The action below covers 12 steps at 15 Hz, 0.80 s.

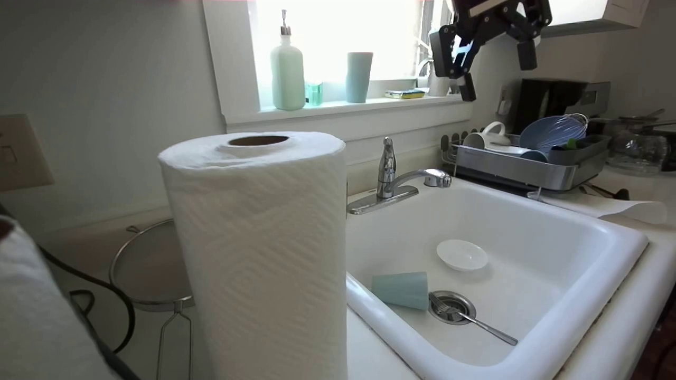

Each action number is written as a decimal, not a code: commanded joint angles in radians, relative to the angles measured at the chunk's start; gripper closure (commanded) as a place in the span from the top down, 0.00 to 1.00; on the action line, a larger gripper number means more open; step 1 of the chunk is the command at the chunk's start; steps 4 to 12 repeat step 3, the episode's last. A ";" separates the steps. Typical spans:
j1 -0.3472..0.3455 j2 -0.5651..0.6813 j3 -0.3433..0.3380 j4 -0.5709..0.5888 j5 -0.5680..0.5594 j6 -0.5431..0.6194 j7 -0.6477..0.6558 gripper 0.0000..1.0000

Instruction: Move the paper towel roll to the left

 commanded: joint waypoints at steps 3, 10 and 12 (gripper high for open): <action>-0.029 0.001 0.029 0.003 0.000 -0.003 -0.006 1.00; -0.029 0.001 0.029 0.003 0.000 -0.003 -0.006 1.00; -0.029 0.001 0.029 0.003 0.000 -0.003 -0.006 1.00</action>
